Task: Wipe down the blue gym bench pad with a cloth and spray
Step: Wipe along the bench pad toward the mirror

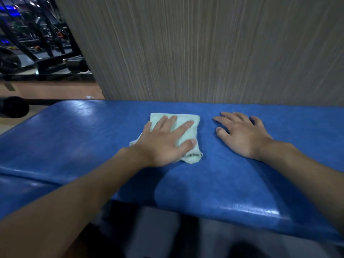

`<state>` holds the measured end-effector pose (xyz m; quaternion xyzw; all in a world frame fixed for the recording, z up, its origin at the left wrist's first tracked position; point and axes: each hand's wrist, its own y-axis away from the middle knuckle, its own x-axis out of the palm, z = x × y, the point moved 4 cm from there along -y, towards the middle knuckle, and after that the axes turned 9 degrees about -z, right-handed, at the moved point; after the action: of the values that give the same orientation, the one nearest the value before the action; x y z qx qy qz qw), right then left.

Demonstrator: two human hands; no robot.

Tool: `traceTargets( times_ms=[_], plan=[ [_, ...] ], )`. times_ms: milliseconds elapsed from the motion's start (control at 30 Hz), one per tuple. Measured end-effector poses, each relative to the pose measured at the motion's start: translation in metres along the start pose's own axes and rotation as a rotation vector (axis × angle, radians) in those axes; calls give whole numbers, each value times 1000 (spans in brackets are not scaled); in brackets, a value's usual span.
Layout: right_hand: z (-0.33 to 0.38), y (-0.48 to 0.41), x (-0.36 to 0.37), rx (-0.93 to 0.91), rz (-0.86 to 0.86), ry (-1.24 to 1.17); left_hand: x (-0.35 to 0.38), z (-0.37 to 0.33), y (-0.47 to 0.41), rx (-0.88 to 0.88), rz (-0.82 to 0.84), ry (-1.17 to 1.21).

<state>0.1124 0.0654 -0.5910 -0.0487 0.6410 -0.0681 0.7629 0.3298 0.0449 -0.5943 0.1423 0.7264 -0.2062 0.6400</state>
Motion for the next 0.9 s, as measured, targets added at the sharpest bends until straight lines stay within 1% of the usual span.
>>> traceTargets(
  times_ms=[133,267,400,500,700,800,900],
  plan=[
    [2,2,0,7,15,20,-12,-15,74,53,-51,-71],
    [4,4,0,6,31,38,-15,-14,95,56,-13,-64],
    [4,4,0,3,38,48,-11,-3,56,21,-6,-30],
    [3,2,2,5,35,57,-3,11,3,-18,20,10],
    [4,1,0,-9,-2,49,5,33,-102,-68,-16,3],
    [3,0,-1,-13,-9,38,6,34,-120,-94,-16,21],
    [2,0,0,-7,-4,27,7,32,-109,-88,-14,-1]
  ],
)
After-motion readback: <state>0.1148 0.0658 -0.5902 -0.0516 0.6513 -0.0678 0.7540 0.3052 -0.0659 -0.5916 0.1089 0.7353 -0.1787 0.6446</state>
